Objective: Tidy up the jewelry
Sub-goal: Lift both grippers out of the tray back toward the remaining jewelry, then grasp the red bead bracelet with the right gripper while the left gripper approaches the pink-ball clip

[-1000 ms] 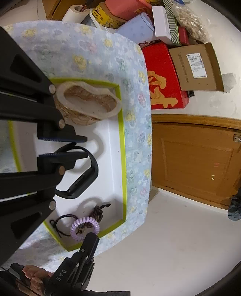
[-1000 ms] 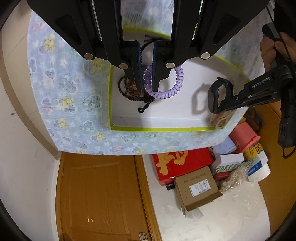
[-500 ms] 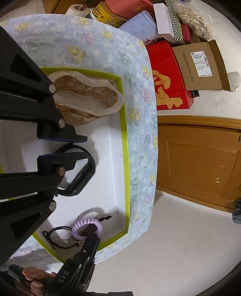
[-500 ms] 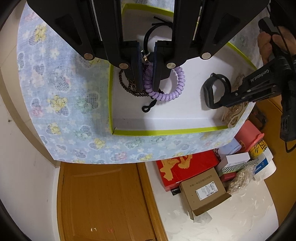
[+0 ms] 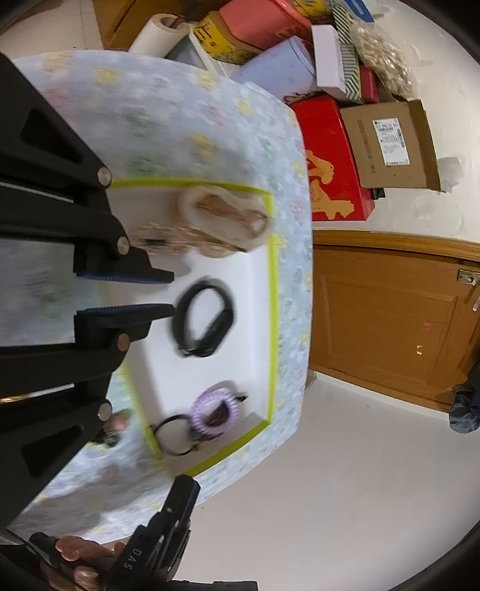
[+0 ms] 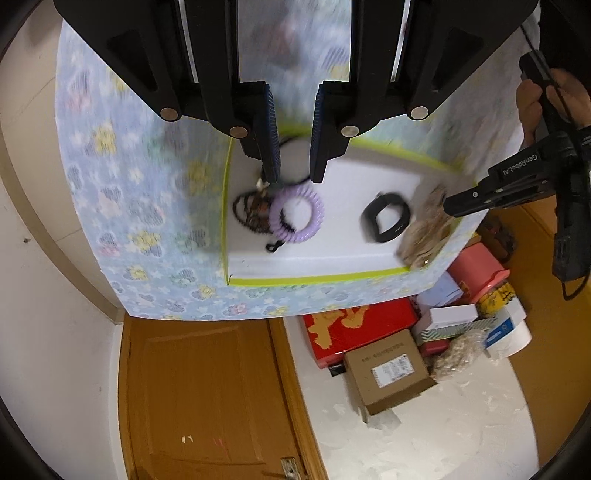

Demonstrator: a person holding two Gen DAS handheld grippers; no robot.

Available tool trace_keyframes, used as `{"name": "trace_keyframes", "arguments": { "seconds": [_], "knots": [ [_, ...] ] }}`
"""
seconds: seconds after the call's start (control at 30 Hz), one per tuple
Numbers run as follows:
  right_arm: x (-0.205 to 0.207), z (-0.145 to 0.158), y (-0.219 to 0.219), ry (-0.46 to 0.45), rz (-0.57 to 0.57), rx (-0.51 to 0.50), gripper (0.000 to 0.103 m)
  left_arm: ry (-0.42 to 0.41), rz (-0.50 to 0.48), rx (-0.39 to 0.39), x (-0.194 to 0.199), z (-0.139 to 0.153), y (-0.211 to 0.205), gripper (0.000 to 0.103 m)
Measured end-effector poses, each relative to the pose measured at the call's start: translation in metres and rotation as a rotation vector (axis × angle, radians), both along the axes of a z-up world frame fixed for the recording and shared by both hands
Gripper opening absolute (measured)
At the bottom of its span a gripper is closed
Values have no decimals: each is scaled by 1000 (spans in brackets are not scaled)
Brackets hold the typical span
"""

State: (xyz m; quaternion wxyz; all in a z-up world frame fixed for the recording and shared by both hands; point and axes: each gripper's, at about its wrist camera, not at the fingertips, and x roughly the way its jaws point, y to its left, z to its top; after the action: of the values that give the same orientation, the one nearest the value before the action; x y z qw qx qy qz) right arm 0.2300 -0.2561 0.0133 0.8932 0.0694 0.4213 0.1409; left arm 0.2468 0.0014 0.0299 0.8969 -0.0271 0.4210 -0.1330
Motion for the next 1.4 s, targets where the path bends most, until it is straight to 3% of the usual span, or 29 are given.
{"name": "trace_keyframes", "arguments": {
  "seconds": [0.33, 0.8, 1.0, 1.4],
  "knots": [
    [-93, 10, 5, -18, 37, 21, 17, -28, 26, -37, -89, 12, 25, 11],
    [-186, 8, 15, -24, 73, 68, 17, -54, 69, -84, -198, 15, 39, 11],
    [-199, 2, 28, -17, 108, 67, 22, -31, 72, -106, -207, 5, 40, 11],
    [-181, -12, 59, 14, 148, 54, 23, 5, 67, -124, -195, -11, 42, 15]
  ]
}}
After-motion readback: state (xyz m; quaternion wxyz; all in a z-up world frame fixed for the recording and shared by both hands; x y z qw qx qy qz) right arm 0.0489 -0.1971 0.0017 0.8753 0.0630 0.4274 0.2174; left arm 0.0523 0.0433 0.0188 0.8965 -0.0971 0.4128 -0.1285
